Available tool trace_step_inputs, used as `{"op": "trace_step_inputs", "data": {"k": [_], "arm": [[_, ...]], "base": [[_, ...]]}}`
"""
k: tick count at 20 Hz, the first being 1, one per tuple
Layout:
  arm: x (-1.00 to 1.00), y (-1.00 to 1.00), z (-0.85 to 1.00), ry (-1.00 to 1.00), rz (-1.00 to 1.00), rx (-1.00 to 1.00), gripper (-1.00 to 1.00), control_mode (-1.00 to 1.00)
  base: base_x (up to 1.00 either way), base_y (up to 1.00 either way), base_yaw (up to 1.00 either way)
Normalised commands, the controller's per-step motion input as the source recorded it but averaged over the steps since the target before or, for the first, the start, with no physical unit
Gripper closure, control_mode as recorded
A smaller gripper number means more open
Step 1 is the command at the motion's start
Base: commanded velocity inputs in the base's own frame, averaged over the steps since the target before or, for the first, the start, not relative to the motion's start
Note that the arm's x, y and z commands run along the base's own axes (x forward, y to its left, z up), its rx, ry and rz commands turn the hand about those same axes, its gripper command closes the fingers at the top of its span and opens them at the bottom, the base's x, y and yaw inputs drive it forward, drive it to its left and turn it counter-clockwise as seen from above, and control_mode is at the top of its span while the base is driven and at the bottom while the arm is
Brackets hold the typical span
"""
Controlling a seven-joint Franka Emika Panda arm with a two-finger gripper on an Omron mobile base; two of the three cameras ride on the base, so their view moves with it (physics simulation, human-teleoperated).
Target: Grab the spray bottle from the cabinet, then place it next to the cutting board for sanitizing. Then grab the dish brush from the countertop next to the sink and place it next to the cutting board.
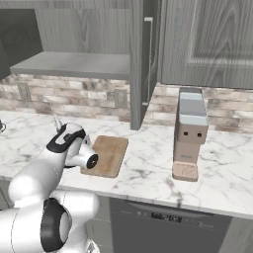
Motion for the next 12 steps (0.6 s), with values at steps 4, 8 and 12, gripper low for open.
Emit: {"op": "trace_step_inputs", "data": {"k": [4, 8, 12], "arm": [[0.0, 0.0, -0.15, 0.0, 0.0, 0.0, 1.0, -1.0], [0.03, 0.01, -0.21, 0.0, 0.0, 0.0, 1.0, -1.0], [0.01, 0.0, -0.28, 0.0, 0.0, 0.0, 1.0, -1.0]], "base": [[0.0, 0.0, 0.0], [0.0, 0.0, 0.0], [0.0, 0.0, 0.0]]}}
